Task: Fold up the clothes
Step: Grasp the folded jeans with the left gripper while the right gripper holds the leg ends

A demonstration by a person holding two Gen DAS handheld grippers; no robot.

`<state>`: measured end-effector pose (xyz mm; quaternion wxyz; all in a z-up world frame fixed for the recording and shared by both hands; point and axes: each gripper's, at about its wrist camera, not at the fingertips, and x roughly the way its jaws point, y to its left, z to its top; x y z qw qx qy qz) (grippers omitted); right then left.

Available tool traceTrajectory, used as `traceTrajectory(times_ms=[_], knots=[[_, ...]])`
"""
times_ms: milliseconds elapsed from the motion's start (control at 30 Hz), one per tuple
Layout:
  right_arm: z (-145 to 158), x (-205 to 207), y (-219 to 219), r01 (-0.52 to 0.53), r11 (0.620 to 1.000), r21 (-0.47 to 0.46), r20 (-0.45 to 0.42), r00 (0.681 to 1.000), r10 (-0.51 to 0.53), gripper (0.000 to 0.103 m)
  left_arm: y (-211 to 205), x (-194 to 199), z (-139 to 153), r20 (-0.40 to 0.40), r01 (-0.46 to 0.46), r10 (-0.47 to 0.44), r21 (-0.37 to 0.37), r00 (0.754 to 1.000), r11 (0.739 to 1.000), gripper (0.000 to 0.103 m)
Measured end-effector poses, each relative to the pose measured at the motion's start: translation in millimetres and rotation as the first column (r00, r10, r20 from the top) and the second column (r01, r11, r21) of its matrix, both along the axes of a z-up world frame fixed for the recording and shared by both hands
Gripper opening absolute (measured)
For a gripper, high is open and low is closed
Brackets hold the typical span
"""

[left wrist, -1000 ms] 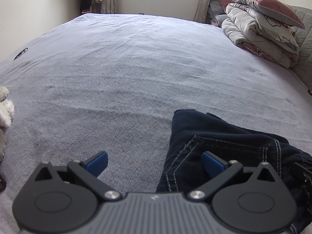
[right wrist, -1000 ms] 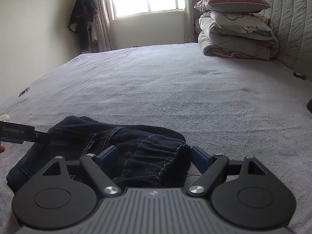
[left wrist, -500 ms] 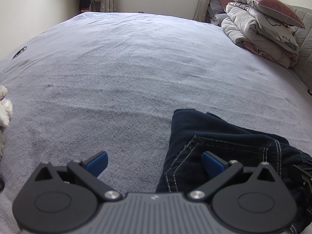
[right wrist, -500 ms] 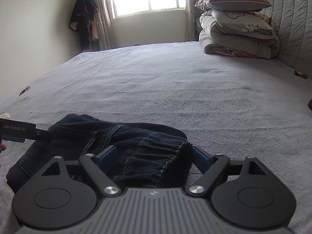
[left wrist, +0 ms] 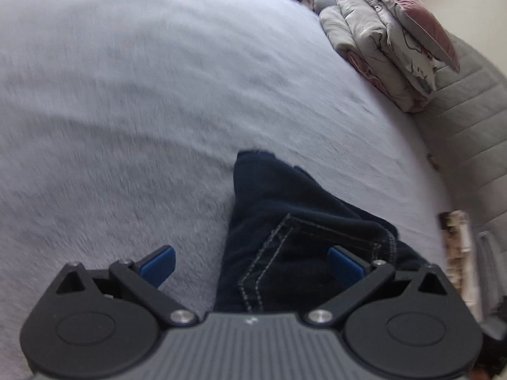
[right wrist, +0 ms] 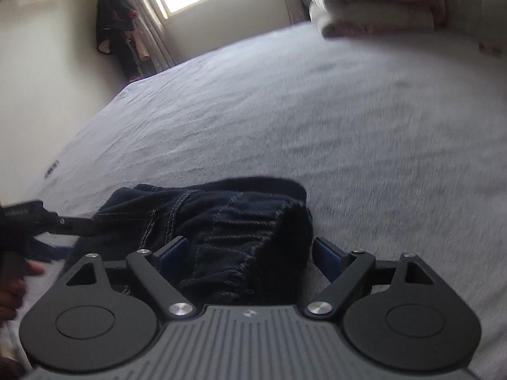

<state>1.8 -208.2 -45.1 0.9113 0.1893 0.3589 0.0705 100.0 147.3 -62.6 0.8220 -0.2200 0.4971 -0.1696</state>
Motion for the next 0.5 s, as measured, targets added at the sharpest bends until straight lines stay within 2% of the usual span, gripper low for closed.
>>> traceTrajectory(times_ms=[100,200,267,367,500], knots=[[-15.0,7.2,-22.6,0.047,0.975,0.215,-0.121,0.992,-0.021,0.088,14.7,5.1,-14.2,-0.071,0.000,-0.007,-0.105,0.997,0.994,0.103],[-32.8,13.8,-38.8,0.099,0.909,0.405,-0.212,0.977,-0.011,0.088,21.4,4.9,-26.7,-0.112,0.005,-0.029,-0.203,0.993,0.979,0.103],[-36.0,14.7,-41.0,0.107,0.893,0.437,-0.218,0.976,-0.011,0.088,19.4,4.0,-31.4,-0.127,0.016,-0.049,-0.249,0.991,0.968,0.102],[-36.1,14.6,-33.7,0.093,0.899,0.428,-0.207,0.978,-0.003,0.088,14.0,-0.9,-38.4,-0.132,0.040,-0.084,-0.307,0.988,0.951,0.102],[-37.6,15.3,-22.6,0.074,0.908,0.412,-0.191,0.982,0.007,0.088,7.2,-0.6,-51.1,-0.151,0.060,-0.130,-0.398,0.980,0.915,0.102]])
